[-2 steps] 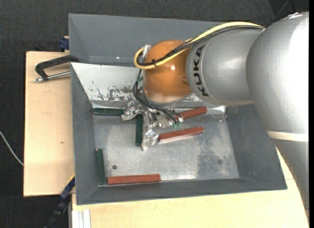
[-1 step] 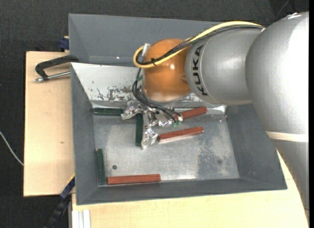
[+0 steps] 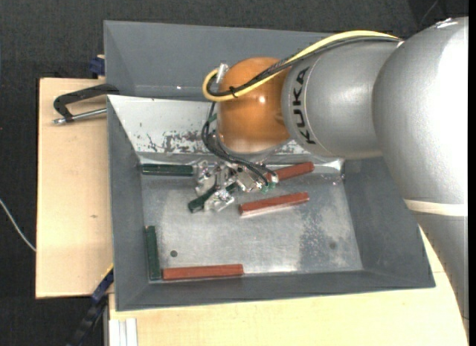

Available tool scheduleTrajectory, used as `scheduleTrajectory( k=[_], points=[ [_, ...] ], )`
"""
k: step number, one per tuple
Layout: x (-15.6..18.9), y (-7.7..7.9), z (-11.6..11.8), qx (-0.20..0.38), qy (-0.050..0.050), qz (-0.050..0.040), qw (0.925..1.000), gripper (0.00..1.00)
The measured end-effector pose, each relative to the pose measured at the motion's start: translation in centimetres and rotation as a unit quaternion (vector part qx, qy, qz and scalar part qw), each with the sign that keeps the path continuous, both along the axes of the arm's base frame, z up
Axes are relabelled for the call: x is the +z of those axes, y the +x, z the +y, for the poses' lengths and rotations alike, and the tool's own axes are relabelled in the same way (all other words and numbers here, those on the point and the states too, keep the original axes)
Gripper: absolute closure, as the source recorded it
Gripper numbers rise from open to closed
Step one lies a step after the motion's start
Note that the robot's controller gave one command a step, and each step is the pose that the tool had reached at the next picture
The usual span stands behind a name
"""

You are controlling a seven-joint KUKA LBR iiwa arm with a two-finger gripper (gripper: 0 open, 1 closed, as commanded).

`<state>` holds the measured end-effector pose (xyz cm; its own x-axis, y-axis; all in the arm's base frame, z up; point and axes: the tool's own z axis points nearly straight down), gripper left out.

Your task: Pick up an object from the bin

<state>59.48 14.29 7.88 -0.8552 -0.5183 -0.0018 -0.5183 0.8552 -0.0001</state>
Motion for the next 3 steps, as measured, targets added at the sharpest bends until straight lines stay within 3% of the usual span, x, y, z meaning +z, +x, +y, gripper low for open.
scheduleTrajectory(
  k=[3],
  points=[
    [0.87,-0.06,0.04,0.0,0.001,-0.0007,1.0,1.0]
  ],
)
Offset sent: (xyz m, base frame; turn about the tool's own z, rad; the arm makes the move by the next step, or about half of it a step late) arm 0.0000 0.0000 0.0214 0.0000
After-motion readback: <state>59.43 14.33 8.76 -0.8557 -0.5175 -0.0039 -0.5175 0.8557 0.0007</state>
